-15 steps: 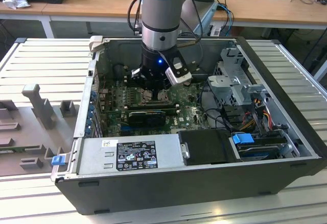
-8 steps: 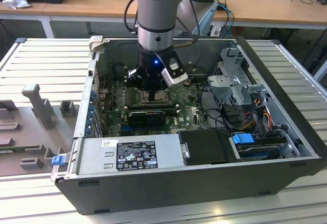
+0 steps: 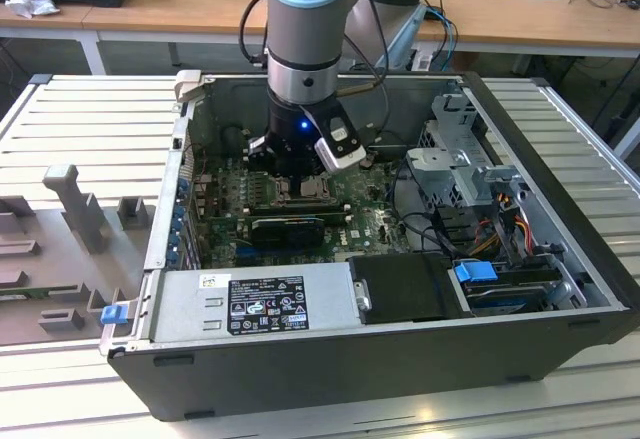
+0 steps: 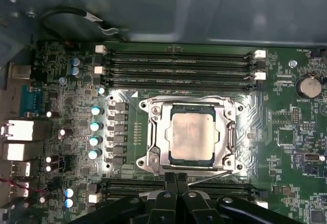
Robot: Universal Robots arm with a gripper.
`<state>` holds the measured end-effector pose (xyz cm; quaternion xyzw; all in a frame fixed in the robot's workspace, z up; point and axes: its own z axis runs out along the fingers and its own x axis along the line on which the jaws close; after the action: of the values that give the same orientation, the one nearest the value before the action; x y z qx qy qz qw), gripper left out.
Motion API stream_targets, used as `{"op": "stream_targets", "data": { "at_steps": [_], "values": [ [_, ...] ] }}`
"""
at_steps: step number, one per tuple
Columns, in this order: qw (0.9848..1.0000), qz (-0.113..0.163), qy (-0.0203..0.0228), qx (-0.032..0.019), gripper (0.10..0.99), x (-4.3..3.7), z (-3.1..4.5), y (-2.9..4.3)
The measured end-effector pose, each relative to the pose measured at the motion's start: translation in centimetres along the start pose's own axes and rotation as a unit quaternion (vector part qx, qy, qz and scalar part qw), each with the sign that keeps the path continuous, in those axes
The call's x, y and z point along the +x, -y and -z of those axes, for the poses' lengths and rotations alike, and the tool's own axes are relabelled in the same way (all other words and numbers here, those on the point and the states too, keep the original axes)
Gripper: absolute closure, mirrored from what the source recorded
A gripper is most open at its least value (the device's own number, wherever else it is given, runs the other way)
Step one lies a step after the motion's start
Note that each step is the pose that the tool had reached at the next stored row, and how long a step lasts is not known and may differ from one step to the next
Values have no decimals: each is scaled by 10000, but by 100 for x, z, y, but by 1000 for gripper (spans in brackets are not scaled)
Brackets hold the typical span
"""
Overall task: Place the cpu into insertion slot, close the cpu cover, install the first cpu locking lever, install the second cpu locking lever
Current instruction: 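Install the second cpu locking lever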
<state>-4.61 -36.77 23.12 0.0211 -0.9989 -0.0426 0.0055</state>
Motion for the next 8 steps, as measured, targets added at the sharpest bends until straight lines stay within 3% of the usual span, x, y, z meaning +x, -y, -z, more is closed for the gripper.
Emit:
{"op": "stream_targets", "data": {
  "at_steps": [5,8],
  "values": [
    [10000,21,2,-77,980,44,4,65],
    [9998,22,7,-186,980,61,5,111]
  ]
}}
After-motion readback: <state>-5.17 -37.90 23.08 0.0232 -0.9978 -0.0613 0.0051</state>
